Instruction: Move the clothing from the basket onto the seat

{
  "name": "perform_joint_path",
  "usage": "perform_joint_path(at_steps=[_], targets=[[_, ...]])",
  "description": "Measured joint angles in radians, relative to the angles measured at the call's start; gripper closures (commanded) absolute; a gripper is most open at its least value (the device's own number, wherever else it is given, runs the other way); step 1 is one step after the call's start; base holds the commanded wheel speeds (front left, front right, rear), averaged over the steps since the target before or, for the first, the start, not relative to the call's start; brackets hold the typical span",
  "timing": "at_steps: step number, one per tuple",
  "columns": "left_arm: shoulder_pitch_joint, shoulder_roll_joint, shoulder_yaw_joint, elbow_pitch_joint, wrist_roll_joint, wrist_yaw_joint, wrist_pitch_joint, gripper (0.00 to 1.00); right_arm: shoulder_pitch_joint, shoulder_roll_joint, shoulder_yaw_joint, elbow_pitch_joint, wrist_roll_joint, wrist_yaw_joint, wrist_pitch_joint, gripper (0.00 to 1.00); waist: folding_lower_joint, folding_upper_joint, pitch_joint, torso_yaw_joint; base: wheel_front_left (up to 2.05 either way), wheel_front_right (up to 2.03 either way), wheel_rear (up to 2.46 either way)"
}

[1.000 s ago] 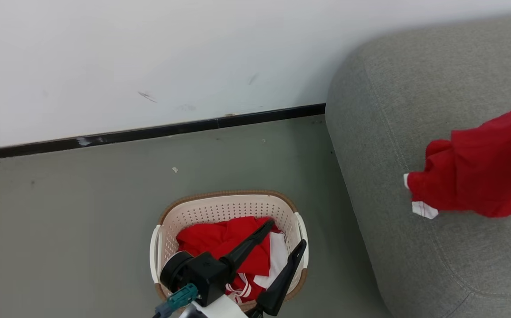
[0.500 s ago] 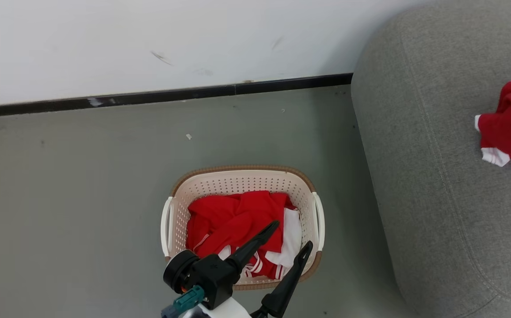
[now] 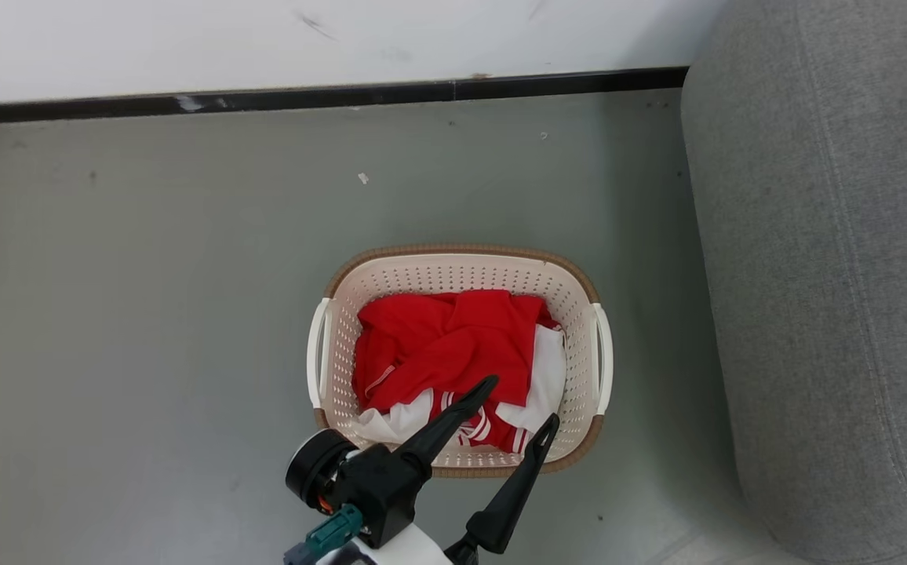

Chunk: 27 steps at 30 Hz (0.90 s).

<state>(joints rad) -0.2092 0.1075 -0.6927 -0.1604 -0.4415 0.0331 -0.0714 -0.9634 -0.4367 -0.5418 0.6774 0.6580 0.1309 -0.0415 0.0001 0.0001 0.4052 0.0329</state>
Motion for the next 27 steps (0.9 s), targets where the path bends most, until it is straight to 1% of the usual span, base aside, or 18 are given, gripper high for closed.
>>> perform_joint_path(at_steps=[3, 10, 17, 19, 22, 27], targets=[[-0.009, 0.002, 0.001, -0.010, 0.005, 0.001, 0.000, 0.00, -0.058, -0.007, -0.029, 0.020, 0.012, 0.000, 0.000, 1.00, 0.0000, 0.0000, 0.024, 0.012, 0.00, 0.00, 0.00], [-0.012, 0.007, 0.003, -0.026, 0.012, 0.005, 0.000, 0.00, -0.178, -0.061, -0.091, 0.064, 0.021, 0.000, 0.000, 1.00, 0.0000, 0.0000, 0.075, 0.036, 0.00, 0.00, 0.00], [-0.034, 0.007, 0.002, -0.042, 0.021, 0.005, 0.000, 0.00, -0.297, -0.077, -0.084, 0.072, 0.017, 0.000, -0.012, 1.00, 0.0000, 0.0000, 0.122, 0.055, 0.00, 0.00, 0.00], [-0.038, 0.007, 0.002, -0.046, 0.021, 0.005, 0.000, 0.00, -0.304, -0.077, -0.083, 0.086, 0.007, 0.000, -0.018, 1.00, 0.0001, -0.0001, 0.135, 0.060, 0.00, 0.00, 0.00], [-0.048, 0.004, 0.004, -0.051, 0.021, 0.005, -0.002, 0.00, -0.294, -0.075, -0.100, 0.140, -0.002, 0.000, -0.032, 1.00, 0.0000, 0.0000, 0.156, 0.068, 0.00, 0.00, 0.00], [-0.053, 0.001, 0.005, -0.053, 0.021, 0.005, -0.006, 0.00, -0.236, -0.076, -0.133, 0.229, -0.036, 0.000, -0.058, 1.00, 0.0000, 0.0000, 0.190, 0.080, 0.00, 0.00, 0.00]])
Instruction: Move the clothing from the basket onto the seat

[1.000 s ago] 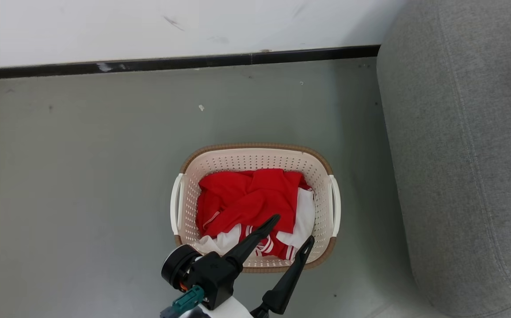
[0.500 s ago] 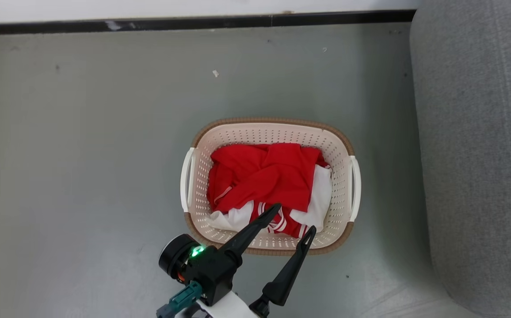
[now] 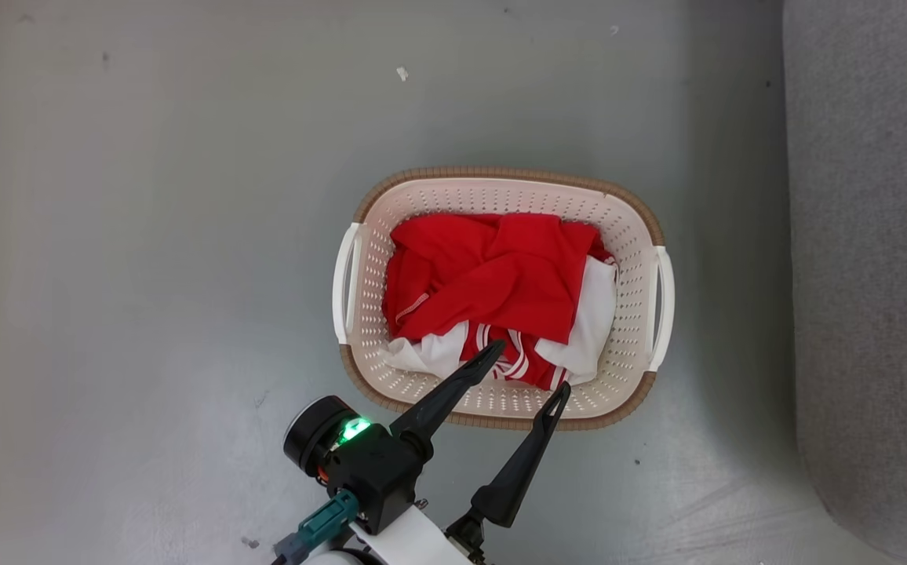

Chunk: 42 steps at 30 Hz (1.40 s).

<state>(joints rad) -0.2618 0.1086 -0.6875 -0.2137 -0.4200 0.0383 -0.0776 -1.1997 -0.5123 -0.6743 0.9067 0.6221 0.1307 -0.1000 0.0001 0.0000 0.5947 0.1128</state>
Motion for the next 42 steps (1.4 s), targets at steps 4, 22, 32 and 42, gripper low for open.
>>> perform_joint_path(at_steps=[4, 22, 32, 42], targets=[[-0.017, -0.005, -0.001, 0.000, 0.001, 0.000, -0.003, 0.00, 0.036, 0.021, -0.009, 0.044, -0.006, 0.000, -0.020, 1.00, 0.0000, 0.0000, 0.027, 0.007, 0.00, 0.00, 0.00], [-0.121, -0.016, 0.030, 0.045, 0.013, -0.034, -0.061, 0.00, 0.077, 0.057, 0.099, 0.016, -0.005, 0.000, -0.102, 0.00, 0.0000, 0.0000, 0.035, -0.028, 0.00, 0.00, 0.00], [-0.126, -0.022, 0.045, 0.110, -0.021, -0.051, -0.091, 0.00, 0.182, 0.062, 0.167, -0.056, 0.008, 0.000, -0.122, 0.00, 0.0000, 0.0000, -0.022, -0.050, 0.00, 0.00, 0.00], [-0.124, -0.026, 0.087, 0.173, -0.055, -0.051, -0.124, 0.00, 0.332, 0.147, 0.276, -0.198, 0.057, 0.000, -0.141, 0.00, 0.0000, 0.0000, -0.095, -0.066, 0.00, 0.00, 0.00]])
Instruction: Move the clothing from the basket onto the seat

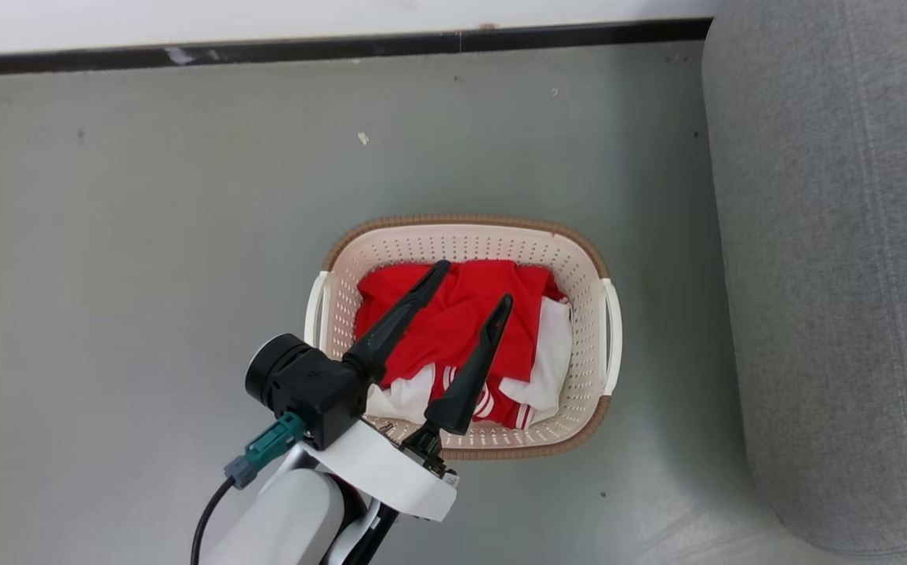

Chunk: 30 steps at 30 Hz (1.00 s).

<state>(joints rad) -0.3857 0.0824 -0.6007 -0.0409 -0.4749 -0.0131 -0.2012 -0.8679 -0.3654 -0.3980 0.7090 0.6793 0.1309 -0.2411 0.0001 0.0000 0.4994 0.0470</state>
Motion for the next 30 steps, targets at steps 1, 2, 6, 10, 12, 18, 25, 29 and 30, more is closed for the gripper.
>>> perform_joint_path(at_steps=[1, 2, 6, 10, 12, 18, 25, 29, 30], targets=[[0.001, -0.001, 0.004, 0.007, -0.003, 0.000, -0.003, 0.00, 0.020, 0.016, 0.017, -0.019, 0.004, 0.000, -0.004, 0.00, 0.0000, 0.0000, -0.009, -0.002, 0.00, 0.00, 0.00], [0.001, -0.001, 0.009, 0.015, -0.008, 0.000, -0.003, 0.00, 0.042, 0.032, 0.035, -0.035, 0.011, 0.000, -0.006, 0.00, 0.0000, 0.0000, -0.019, -0.003, 0.00, 0.00, 0.00], [0.009, 0.000, 0.037, 0.050, -0.025, 0.000, -0.013, 0.00, 0.130, 0.086, 0.103, -0.092, 0.007, 0.000, -0.006, 0.00, 0.0000, 0.0000, -0.058, -0.010, 0.00, 0.00, 0.00], [0.030, 0.004, 0.068, 0.085, -0.035, 0.003, -0.025, 0.00, 0.213, 0.099, 0.193, -0.158, -0.039, 0.000, -0.007, 0.00, 0.0000, 0.0000, -0.099, -0.015, 0.00, 0.00, 0.00], [0.037, 0.012, 0.088, 0.104, -0.035, 0.008, -0.030, 0.00, 0.254, 0.104, 0.246, -0.189, -0.076, 0.000, -0.007, 0.00, 0.0000, 0.0000, -0.118, -0.017, 0.00, 0.00, 0.00], [0.072, 0.014, 0.141, 0.149, -0.054, 0.018, -0.040, 0.00, 0.352, 0.146, 0.333, -0.306, -0.164, 0.000, -0.007, 0.00, 0.0000, 0.0000, -0.188, -0.019, 0.00, 0.00, 0.00], [0.118, 0.015, 0.186, 0.190, -0.075, 0.021, -0.047, 0.00, 0.461, 0.201, 0.376, -0.397, -0.237, 0.000, -0.007, 0.00, 0.0000, 0.0000, -0.253, -0.015, 0.00, 0.00, 0.00], [0.149, 0.019, 0.207, 0.219, -0.086, 0.025, -0.047, 0.00, 0.523, 0.225, 0.372, -0.433, -0.276, 0.000, -0.007, 0.00, -0.0001, 0.0000, -0.289, -0.010, 0.00, 0.00, 0.00], [0.156, 0.020, 0.209, 0.226, -0.086, 0.025, -0.047, 0.00, 0.537, 0.234, 0.370, -0.442, -0.287, 0.000, -0.007, 0.00, -0.0001, 0.0000, -0.297, -0.009, 0.00, 0.00, 0.00]])
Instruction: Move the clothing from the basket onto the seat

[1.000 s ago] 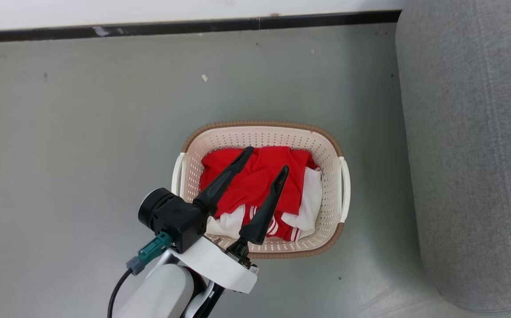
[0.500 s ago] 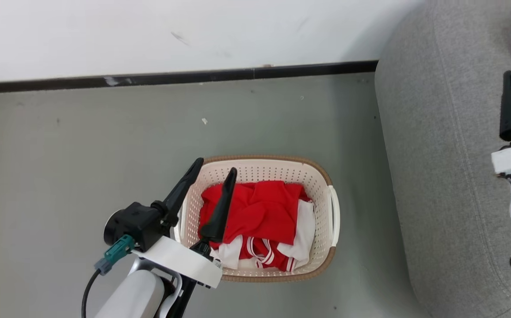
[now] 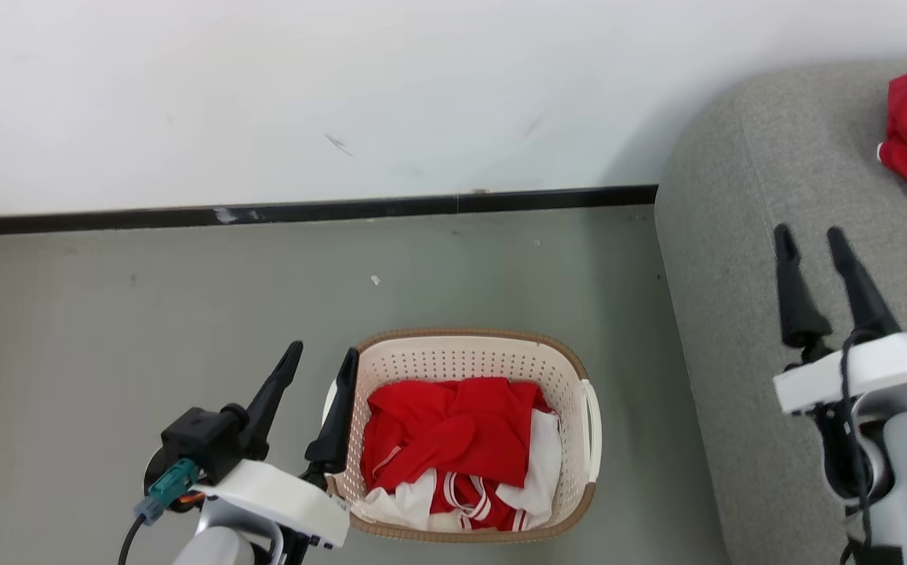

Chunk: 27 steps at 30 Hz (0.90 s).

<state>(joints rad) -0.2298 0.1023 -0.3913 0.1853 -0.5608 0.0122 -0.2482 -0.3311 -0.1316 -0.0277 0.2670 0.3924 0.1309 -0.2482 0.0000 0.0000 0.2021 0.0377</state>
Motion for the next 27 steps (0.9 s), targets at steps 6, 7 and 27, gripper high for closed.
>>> perform_joint_path(at_steps=[6, 7, 27], targets=[[0.043, 0.005, 0.019, 0.038, 0.000, 0.000, 0.000, 0.00, 0.098, 0.042, 0.001, -0.022, -0.060, 0.000, 0.000, 0.00, 0.0000, 0.0000, -0.050, 0.006, 0.00, 0.00, 0.00], [0.048, 0.005, 0.021, 0.043, 0.000, 0.000, 0.000, 0.00, 0.113, 0.045, -0.003, -0.026, -0.068, 0.000, 0.000, 0.00, 0.0000, 0.0000, -0.058, 0.007, 0.00, 0.00, 0.00], [0.139, 0.002, 0.090, 0.053, 0.008, -0.015, 0.000, 0.00, 0.313, 0.079, -0.057, -0.086, -0.193, 0.000, 0.000, 0.00, 0.0000, 0.0000, -0.180, 0.004, 0.00, 0.00, 0.00]])
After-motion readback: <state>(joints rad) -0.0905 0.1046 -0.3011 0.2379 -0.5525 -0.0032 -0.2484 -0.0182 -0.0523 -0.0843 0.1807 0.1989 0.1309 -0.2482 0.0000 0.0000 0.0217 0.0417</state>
